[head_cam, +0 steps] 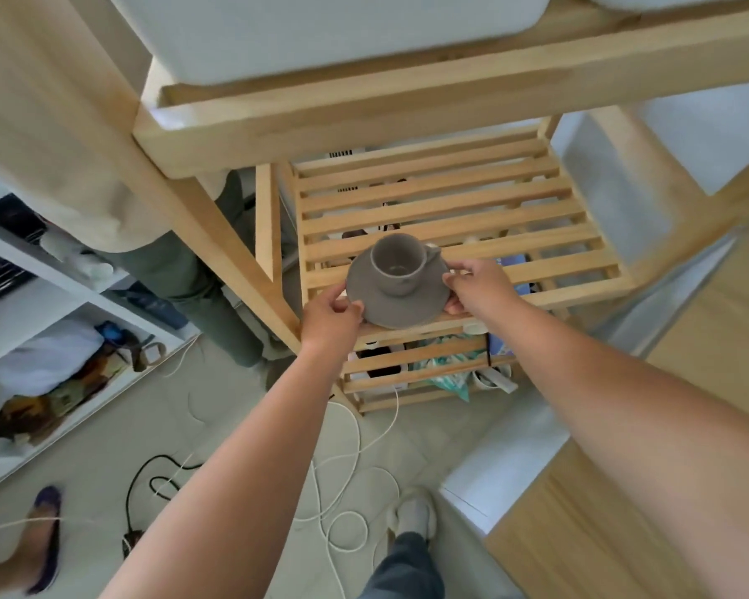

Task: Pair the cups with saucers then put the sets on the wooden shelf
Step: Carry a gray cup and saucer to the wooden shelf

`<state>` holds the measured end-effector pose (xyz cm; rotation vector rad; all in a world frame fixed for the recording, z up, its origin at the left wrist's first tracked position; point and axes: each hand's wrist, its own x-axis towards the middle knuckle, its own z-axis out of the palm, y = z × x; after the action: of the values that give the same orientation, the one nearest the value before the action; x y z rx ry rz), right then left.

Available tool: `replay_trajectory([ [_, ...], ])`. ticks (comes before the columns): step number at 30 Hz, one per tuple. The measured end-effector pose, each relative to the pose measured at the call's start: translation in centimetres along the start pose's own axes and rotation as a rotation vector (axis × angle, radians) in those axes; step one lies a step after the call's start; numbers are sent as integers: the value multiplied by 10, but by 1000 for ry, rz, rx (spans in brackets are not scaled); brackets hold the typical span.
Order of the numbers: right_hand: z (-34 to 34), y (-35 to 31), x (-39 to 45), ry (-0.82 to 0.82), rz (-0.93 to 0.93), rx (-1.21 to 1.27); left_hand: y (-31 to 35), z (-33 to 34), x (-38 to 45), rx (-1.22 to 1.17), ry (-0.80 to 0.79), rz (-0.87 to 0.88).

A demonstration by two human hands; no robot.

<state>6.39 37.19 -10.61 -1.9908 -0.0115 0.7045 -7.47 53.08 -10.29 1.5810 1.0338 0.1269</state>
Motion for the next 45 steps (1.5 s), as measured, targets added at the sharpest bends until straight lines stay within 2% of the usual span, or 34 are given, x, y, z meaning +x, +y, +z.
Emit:
replay_trajectory([
  [5, 1, -5, 21, 5, -37, 29, 7, 0, 20, 154, 44, 54],
  [11, 13, -13, 41, 55, -35, 87, 14, 6, 45, 156, 159, 99],
  [16, 21, -24, 58, 85, -113, 33, 21, 12, 70, 49, 209, 56],
  [23, 23, -50, 83, 79, -117, -46, 43, 14, 97, -48, 218, -18],
  [28, 26, -61, 92, 84, -144, -102, 47, 17, 105, -66, 279, -6],
  [34, 33, -70, 99, 104, -114, -59, 51, 18, 118, -107, 297, -18],
  [45, 43, -74, 116, 148, -116, 31, 57, 20, 149, 49, 419, 99],
])
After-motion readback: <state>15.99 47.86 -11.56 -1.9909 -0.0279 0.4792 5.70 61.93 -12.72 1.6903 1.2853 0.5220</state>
